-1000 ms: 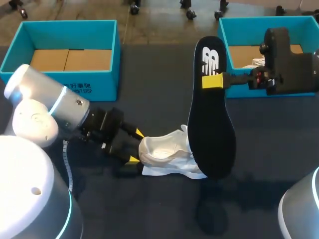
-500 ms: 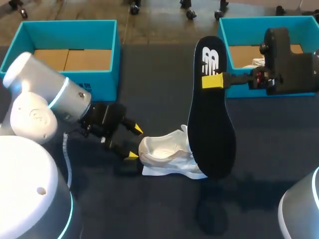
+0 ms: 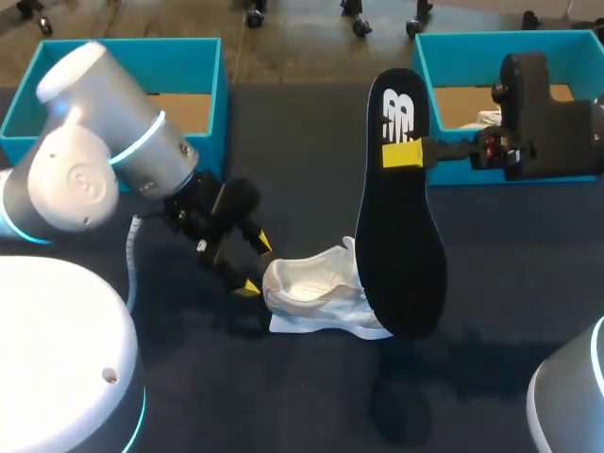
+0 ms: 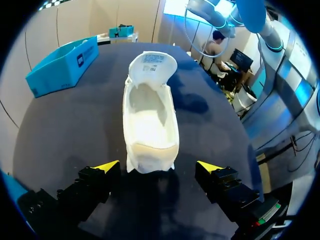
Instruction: Take the shoe out of the shoebox, open the shoe tongue, remove and reinsert the insole, then place the shoe into the shoebox
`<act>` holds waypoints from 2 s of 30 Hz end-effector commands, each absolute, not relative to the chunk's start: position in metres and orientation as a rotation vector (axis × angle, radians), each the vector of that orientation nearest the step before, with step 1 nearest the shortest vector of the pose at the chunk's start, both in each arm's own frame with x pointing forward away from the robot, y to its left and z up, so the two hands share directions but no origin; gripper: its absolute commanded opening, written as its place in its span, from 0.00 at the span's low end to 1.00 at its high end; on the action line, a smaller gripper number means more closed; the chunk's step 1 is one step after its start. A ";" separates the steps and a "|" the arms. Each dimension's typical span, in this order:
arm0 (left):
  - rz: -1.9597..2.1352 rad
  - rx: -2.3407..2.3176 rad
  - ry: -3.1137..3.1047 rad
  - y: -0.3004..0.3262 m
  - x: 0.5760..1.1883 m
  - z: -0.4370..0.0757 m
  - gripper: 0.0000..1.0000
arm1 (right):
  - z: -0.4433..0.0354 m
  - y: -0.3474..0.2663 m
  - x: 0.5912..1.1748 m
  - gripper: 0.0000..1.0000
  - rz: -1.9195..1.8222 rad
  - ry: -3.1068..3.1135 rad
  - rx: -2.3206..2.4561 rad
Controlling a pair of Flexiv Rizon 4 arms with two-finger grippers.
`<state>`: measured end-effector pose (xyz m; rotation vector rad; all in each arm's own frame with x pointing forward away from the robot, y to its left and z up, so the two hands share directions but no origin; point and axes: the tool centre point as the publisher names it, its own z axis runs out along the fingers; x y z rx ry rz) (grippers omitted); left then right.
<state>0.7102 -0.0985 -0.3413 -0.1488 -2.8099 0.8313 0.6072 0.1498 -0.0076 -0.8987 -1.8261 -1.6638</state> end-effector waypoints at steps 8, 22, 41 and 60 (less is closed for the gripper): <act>0.440 -0.236 -2.944 -0.107 0.705 -0.324 1.00 | -0.008 0.152 0.607 0.00 -1.664 -1.826 -0.902; 0.278 -0.230 -3.038 -0.114 0.705 -0.309 1.00 | -0.008 0.152 0.607 0.00 -1.664 -1.826 -0.902; 0.201 -0.228 -3.090 -0.126 0.705 -0.306 1.00 | -0.008 0.152 0.607 0.00 -1.664 -1.826 -0.902; 0.340 -0.213 -3.086 -0.166 0.722 -0.316 1.00 | -0.008 0.152 0.607 0.00 -1.664 -1.826 -0.902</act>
